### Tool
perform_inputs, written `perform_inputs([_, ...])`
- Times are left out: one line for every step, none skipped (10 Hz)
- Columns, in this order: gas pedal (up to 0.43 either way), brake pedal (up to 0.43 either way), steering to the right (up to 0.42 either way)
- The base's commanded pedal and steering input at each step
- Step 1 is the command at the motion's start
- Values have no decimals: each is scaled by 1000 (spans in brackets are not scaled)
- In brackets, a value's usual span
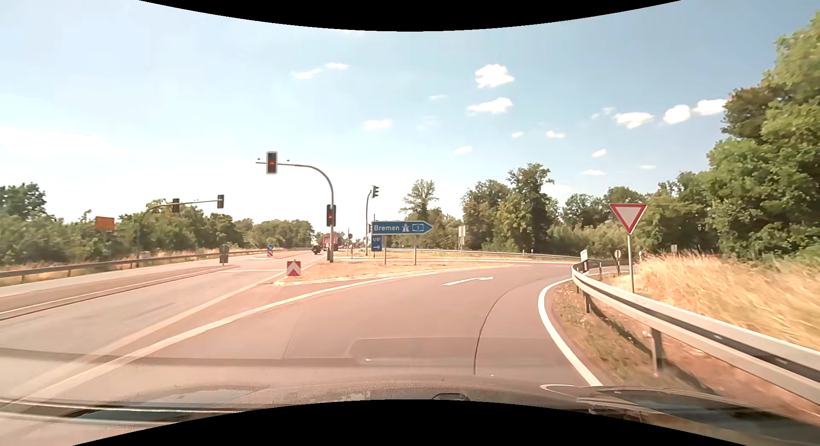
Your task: Follow the waypoints while adhering to traffic rules and regulations
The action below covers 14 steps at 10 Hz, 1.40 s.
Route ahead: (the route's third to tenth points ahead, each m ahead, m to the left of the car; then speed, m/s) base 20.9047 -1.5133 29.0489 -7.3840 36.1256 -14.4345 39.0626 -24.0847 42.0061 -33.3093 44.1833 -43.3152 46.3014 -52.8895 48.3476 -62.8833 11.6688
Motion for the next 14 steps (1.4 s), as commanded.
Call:
perform_inputs([157, 0, 112])
perform_inputs([169, 0, 113])
perform_inputs([177, 0, 113])
perform_inputs([177, 0, 113])
perform_inputs([197, 0, 114])
perform_inputs([209, 0, 118])
perform_inputs([228, 0, 120])
perform_inputs([248, 0, 121])
perform_inputs([248, 0, 120])
perform_inputs([248, 0, 121])
perform_inputs([248, 0, 125])
perform_inputs([248, 0, 130])
perform_inputs([248, 0, 133])
perform_inputs([248, 0, 133])
